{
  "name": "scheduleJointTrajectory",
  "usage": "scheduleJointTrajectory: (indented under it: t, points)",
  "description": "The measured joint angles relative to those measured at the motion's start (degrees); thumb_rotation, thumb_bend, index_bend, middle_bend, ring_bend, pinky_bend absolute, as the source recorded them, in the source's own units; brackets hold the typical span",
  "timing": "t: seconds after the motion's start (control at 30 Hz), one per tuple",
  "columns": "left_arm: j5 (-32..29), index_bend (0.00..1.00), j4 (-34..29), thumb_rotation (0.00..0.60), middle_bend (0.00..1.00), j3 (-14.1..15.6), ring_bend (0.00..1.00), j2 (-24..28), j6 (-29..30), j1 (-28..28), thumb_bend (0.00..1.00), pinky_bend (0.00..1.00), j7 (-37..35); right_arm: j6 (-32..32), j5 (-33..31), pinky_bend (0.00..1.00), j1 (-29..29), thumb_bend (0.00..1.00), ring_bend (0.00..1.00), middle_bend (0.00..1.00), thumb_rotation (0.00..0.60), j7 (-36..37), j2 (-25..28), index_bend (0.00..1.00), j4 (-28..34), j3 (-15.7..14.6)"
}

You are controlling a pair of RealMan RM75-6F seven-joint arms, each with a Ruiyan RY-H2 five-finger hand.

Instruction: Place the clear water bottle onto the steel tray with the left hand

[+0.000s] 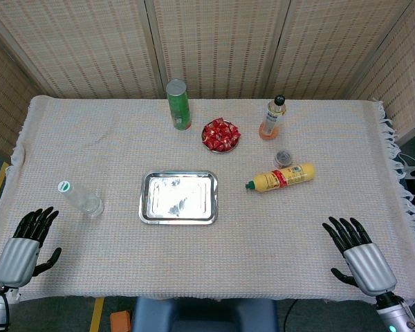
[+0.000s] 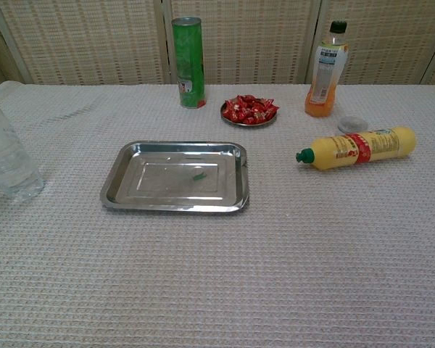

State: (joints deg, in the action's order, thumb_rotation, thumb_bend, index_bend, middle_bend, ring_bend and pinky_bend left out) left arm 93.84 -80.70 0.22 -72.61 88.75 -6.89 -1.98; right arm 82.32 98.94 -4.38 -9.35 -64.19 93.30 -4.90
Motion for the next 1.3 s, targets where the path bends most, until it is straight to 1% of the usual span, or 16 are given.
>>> scheduleJointTrajectory:
  t: [0.2,0.3,0.4,0.5,0.53,0.63,0.73,0.83,1.03,1.3]
  points:
    - [-0.08,0.00,1.24,0.600,0.00,-0.56,0.00,-0.37,0.48,-0.37,0.34,0.07,-6.24,-0.14,-0.02,0.00,-0.31,0.09,0.00,0.00,0.600,0.73,-0.25,0.00,-0.30,0.19]
    - [-0.35,0.00,1.76,0.600,0.00,-0.86,0.00,-0.75,0.50,-0.66,0.33,0.07,-12.32,0.46,0.37,0.00,-0.49,0.08,0.00,0.00,0.600,2.03,-0.67,0.00,-0.96,0.48]
    - [-0.64,0.00,2.51,0.600,0.00,-0.95,0.00,-1.36,0.24,-0.99,0.33,0.06,-21.61,0.72,0.35,0.00,-0.90,0.06,0.00,0.00,0.600,3.30,-1.38,0.00,-2.17,1.03]
    - [-1.11,0.00,3.59,0.600,0.00,-0.78,0.00,-2.10,-1.09,-1.60,0.33,0.06,-33.09,-0.17,-0.44,0.00,-1.39,0.06,0.00,0.00,0.600,3.63,-1.69,0.00,-2.52,1.38]
    - [-1.48,0.00,4.14,0.600,0.00,-0.75,0.00,-2.51,-2.02,-1.96,0.33,0.06,-37.78,-0.46,-0.76,0.00,-1.51,0.06,0.00,0.00,0.600,3.60,-1.74,0.00,-2.54,1.47]
    - [-3.24,0.00,6.19,0.600,0.00,-1.03,0.00,-4.26,-5.72,-3.30,0.33,0.04,-47.64,-1.01,-1.69,0.00,-1.77,0.06,0.00,0.00,0.600,3.21,-1.78,0.00,-2.46,1.80]
    - [-5.34,0.00,8.35,0.600,0.00,-1.66,0.00,-6.93,-10.52,-5.04,0.33,0.03,-52.74,-0.82,-2.14,0.00,-1.77,0.06,0.00,0.00,0.600,3.65,-1.61,0.00,-2.25,2.05]
    - [-6.77,0.00,10.57,0.600,0.00,-2.58,0.00,-10.19,-12.72,-6.50,0.33,0.02,-55.77,-0.09,-1.85,0.00,-1.58,0.05,0.00,0.00,0.600,4.05,-1.40,0.00,-2.19,1.98]
    - [-8.41,0.00,15.79,0.600,0.00,-4.39,0.00,-14.75,-13.73,-8.19,0.33,0.01,-58.30,0.80,-1.04,0.00,-1.17,0.05,0.00,0.00,0.600,4.29,-1.05,0.00,-2.17,1.46]
    - [-9.29,0.00,18.17,0.600,0.00,-5.22,0.00,-15.97,-12.23,-7.68,0.33,0.01,-58.71,-0.30,-1.25,0.00,-1.40,0.05,0.00,0.00,0.600,3.42,-1.06,0.00,-1.76,1.09]
